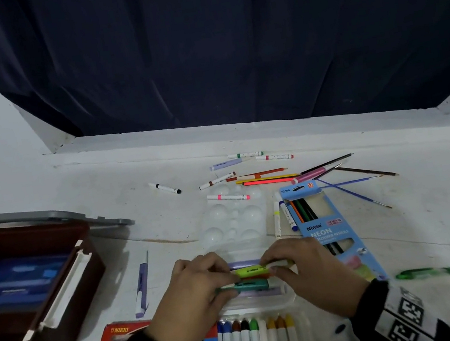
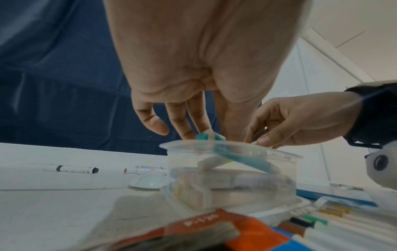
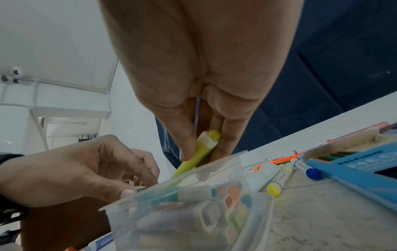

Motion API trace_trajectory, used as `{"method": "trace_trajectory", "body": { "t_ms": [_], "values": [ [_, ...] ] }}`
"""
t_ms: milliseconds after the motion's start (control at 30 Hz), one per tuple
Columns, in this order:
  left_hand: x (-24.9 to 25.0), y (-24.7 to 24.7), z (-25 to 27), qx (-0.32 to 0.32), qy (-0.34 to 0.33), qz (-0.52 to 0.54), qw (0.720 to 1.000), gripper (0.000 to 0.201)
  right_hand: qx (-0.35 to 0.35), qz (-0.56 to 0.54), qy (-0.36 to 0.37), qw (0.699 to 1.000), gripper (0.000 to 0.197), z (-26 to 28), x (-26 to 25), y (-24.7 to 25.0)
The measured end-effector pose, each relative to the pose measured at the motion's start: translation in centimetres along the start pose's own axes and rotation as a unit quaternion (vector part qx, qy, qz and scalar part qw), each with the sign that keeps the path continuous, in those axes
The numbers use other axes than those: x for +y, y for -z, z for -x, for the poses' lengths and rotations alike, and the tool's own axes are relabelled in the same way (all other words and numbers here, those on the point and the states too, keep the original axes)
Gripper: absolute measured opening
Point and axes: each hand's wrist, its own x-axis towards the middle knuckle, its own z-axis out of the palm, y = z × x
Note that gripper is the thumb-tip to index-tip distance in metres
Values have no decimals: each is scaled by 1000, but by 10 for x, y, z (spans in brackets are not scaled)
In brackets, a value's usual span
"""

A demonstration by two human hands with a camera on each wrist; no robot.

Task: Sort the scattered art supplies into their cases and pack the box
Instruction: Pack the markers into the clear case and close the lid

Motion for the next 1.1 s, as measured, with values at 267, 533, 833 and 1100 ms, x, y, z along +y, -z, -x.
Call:
{"method": "trace_trajectory", "body": {
  "t_ms": [267,533,833,1100],
  "values": [
    [-2,-1,-5,-13,-1,-23,1000,11,-31,53,6,998,14,-2,-4,-1],
    [4,5,-10,-30,17,-40,999,12,-80,119,-1,990,20,-5,-6,-8],
    [6,10,-13,-59,52,-28,997,18,-106,118,-4,987,23,-7,-13,0],
    [6,13,-13,-51,40,-4,998,24,-65,53,14,996,16,-7,-5,5]
  ]
}}
